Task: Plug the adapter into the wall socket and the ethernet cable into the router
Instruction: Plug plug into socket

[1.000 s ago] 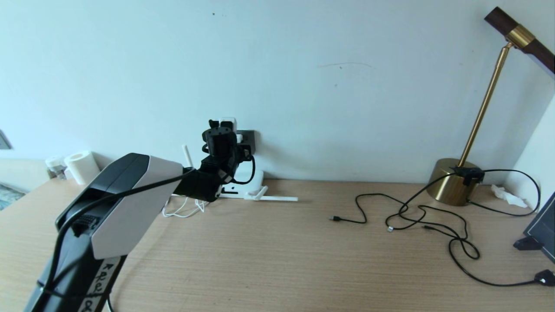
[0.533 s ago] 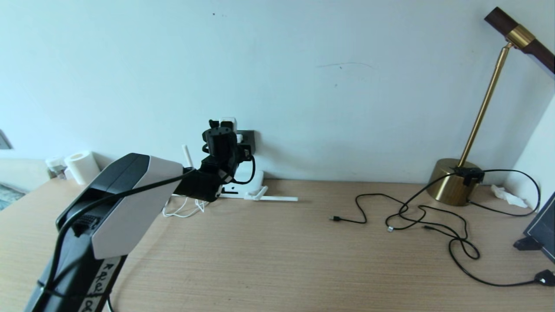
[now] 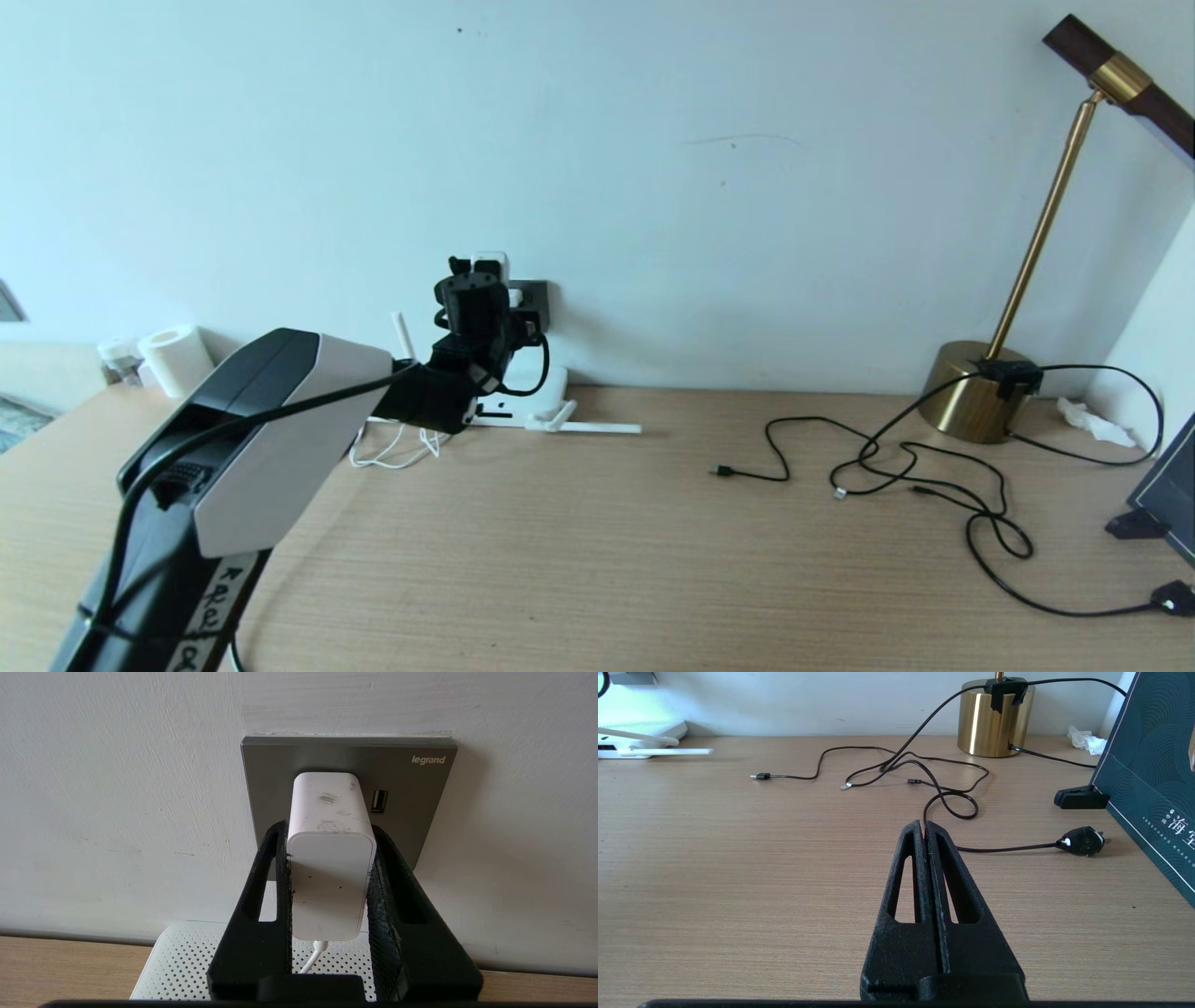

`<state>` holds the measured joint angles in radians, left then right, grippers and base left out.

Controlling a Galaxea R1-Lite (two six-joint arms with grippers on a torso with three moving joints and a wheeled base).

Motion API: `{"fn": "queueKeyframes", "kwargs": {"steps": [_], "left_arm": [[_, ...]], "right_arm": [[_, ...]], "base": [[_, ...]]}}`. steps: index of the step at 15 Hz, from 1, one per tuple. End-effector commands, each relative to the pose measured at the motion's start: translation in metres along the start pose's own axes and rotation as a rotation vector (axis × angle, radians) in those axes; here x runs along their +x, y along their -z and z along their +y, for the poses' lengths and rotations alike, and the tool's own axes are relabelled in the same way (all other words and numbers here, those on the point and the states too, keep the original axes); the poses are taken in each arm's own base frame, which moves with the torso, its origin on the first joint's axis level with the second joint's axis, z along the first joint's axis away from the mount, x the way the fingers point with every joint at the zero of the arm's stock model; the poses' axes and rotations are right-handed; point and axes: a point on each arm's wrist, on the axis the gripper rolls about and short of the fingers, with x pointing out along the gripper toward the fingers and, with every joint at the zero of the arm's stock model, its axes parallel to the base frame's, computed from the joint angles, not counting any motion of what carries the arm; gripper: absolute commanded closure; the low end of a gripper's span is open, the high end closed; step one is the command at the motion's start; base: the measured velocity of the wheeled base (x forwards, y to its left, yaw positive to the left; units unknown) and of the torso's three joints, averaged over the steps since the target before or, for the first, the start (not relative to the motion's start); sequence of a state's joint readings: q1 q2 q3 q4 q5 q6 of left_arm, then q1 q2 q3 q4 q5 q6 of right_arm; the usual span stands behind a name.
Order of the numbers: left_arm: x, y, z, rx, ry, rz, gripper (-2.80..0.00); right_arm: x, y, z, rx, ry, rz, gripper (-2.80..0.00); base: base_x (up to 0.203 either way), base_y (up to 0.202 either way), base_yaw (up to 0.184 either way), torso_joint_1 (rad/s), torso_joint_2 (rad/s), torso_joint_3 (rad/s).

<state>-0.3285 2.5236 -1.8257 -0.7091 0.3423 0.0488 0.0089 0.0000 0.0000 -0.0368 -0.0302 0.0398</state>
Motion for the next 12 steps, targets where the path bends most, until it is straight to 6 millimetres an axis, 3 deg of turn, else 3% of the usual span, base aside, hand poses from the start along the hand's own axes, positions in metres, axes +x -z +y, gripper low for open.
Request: {"fn": "queueKeyframes", "kwargs": {"steps": [1,12], "left_arm": [[-0.0007,-0.0020,0.0005,-0.002,-0.003,-0.005,0.00],[-0.0010,0.0049,0.0080,0.009,-0.016,0.022,0.00]], "right_arm": [[0.0007,0.0030,-0.0001,0.000,0.001,0.011,0.00],[0.0007,0.0030,-0.0001,0.000,0.001,0.011,0.00]], "base": [[0.000,0.000,0.000,0.000,0.00,0.000],[0.000,0.000,0.000,0.000,0.00,0.000]]}}
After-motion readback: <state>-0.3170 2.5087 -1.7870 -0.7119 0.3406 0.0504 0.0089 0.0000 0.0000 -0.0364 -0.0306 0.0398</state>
